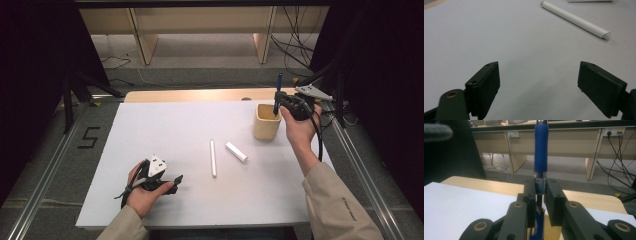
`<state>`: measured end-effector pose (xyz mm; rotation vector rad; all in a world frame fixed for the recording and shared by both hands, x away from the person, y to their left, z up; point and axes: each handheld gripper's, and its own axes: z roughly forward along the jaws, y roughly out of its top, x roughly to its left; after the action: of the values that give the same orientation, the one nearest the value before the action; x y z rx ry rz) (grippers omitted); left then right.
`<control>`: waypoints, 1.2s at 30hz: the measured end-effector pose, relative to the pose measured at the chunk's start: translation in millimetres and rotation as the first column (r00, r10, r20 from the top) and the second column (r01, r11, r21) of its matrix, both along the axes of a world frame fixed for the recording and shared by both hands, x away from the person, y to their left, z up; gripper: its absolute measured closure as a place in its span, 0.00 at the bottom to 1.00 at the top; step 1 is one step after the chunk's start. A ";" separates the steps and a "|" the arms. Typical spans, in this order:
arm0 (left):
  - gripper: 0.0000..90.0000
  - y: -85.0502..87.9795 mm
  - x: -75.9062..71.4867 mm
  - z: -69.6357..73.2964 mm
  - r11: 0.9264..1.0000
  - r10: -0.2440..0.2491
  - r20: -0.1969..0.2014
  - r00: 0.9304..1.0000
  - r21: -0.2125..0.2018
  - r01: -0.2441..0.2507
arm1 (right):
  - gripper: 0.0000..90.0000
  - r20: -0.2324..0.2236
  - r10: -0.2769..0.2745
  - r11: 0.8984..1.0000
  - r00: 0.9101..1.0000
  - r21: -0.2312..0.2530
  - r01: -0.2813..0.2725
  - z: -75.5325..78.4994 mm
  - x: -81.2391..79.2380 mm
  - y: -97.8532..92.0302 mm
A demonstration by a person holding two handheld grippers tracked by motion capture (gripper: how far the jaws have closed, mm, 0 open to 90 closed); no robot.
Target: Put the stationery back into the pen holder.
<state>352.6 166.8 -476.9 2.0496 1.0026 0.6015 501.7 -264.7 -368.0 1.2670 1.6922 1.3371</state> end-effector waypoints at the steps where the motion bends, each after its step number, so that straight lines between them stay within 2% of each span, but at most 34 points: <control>1: 0.20 -0.1 0.0 0.0 1.000 0.000 -0.002 1.000 0.000 0.000 | 0.88 0.000 0.001 1.000 1.000 -0.003 -0.001 -0.6 0.8 0.4; 23: 0.20 -0.7 0.0 -0.7 1.000 -0.001 -0.003 1.000 0.000 0.001 | 0.88 0.014 -0.011 0.999 1.000 -0.045 0.011 -13.1 13.6 2.6; 33: 0.20 -0.7 0.0 -0.5 1.000 -0.004 -0.003 1.000 0.003 0.004 | 0.88 -0.018 -0.004 0.998 1.000 -0.063 0.003 -20.5 15.9 3.0; 36: 0.20 -0.8 0.0 -0.6 1.000 -0.003 -0.003 1.000 0.002 0.003 | 0.82 -0.031 -0.004 0.998 1.000 -0.066 0.002 -21.9 15.7 2.2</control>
<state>352.5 166.0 -477.5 2.0540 1.0007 0.5982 517.4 -262.4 -389.9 1.2578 1.7405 1.2553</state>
